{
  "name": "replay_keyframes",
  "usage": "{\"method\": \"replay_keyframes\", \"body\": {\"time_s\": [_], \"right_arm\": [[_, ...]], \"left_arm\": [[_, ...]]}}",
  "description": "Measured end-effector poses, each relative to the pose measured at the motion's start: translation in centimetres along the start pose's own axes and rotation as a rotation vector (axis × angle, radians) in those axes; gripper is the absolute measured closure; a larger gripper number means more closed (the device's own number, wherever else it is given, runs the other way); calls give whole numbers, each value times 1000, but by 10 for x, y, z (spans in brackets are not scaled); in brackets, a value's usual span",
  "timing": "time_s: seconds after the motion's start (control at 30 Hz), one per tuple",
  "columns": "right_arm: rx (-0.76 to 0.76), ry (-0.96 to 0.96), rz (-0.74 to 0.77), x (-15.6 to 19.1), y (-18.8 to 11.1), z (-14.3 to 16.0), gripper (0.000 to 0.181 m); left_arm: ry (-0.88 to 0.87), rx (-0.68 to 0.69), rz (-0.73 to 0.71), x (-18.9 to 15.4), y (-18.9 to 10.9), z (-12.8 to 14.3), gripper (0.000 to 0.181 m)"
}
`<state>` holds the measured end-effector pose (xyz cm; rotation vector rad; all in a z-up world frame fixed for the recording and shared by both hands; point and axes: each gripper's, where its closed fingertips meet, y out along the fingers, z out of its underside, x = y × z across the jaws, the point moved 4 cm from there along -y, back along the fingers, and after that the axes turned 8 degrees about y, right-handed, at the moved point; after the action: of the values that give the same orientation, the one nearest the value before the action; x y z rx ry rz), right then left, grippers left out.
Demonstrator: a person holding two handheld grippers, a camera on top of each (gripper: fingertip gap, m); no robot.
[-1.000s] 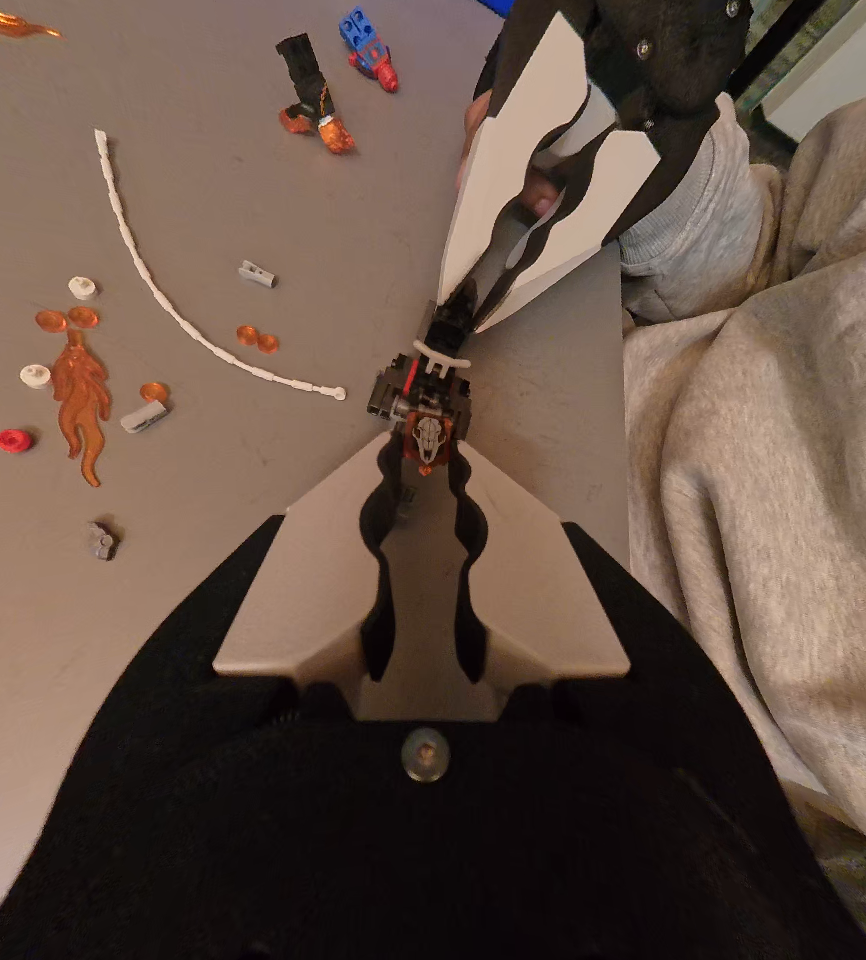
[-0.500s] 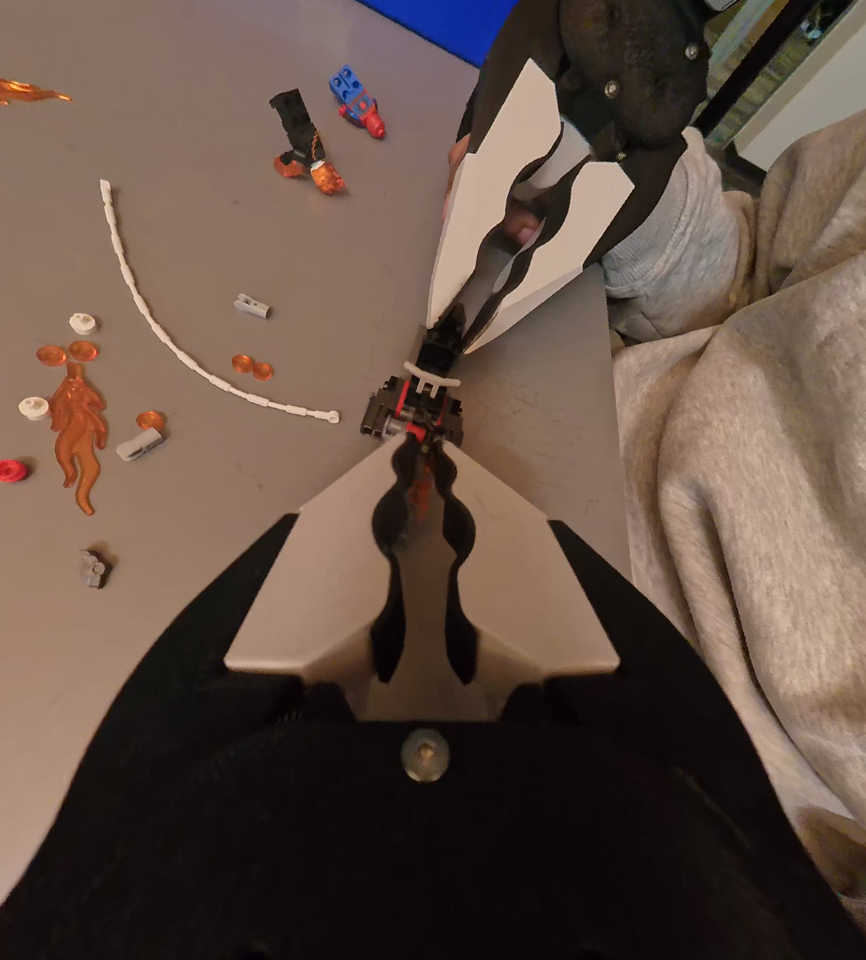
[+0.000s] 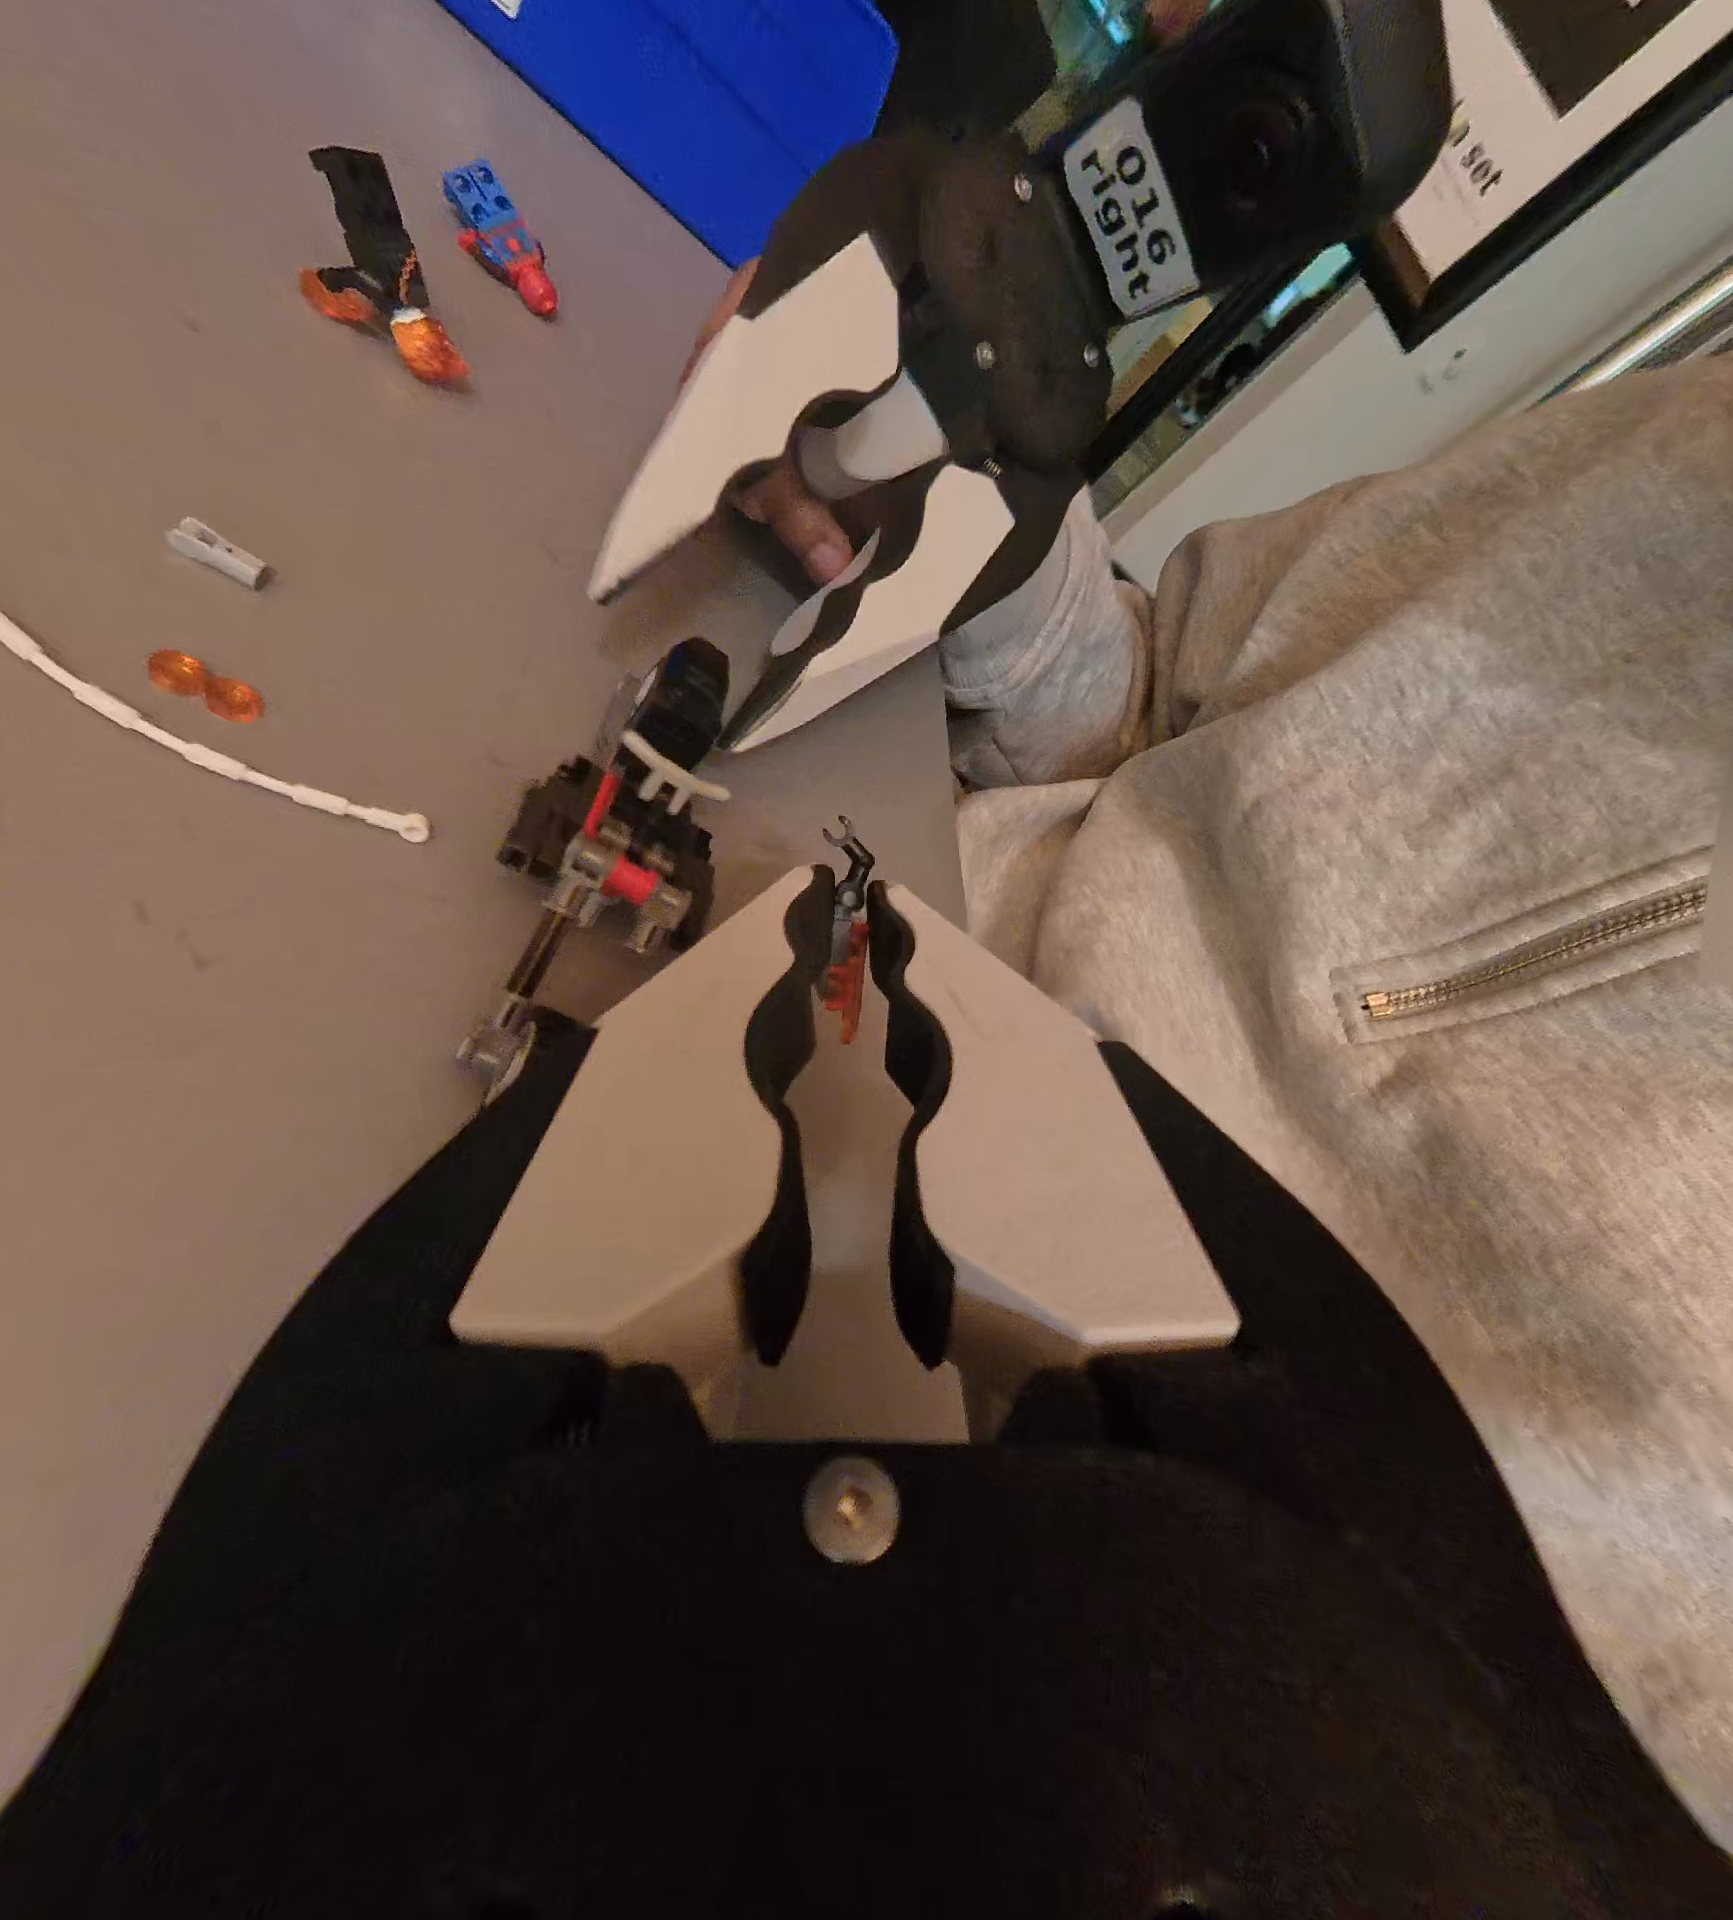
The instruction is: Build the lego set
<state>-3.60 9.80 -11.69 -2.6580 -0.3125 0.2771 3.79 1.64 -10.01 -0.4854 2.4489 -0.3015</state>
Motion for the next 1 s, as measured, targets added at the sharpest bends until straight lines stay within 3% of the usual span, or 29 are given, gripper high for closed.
{"method": "replay_keyframes", "body": {"time_s": [0.17,0.27,0.47,0.6,0.8,0.93,1.0], "right_arm": [[-159,-10,-5,4,-12,-22,138],[-233,-77,-102,25,-18,-36,146],[-220,-177,-245,63,-12,-43,149],[-217,-199,-324,77,-11,-43,164],[-164,-208,-398,90,-8,-39,166],[-182,-185,-399,87,-9,-39,167],[-200,-155,-380,81,-10,-41,168]], "left_arm": [[-120,-50,119,-7,4,-5,177],[-187,-53,207,-15,7,-7,178],[-283,13,393,-34,18,0,177],[-288,103,429,-41,27,10,178],[-268,176,465,-49,30,19,177],[-263,159,472,-49,30,17,176],[-242,133,439,-46,29,14,163]]}}
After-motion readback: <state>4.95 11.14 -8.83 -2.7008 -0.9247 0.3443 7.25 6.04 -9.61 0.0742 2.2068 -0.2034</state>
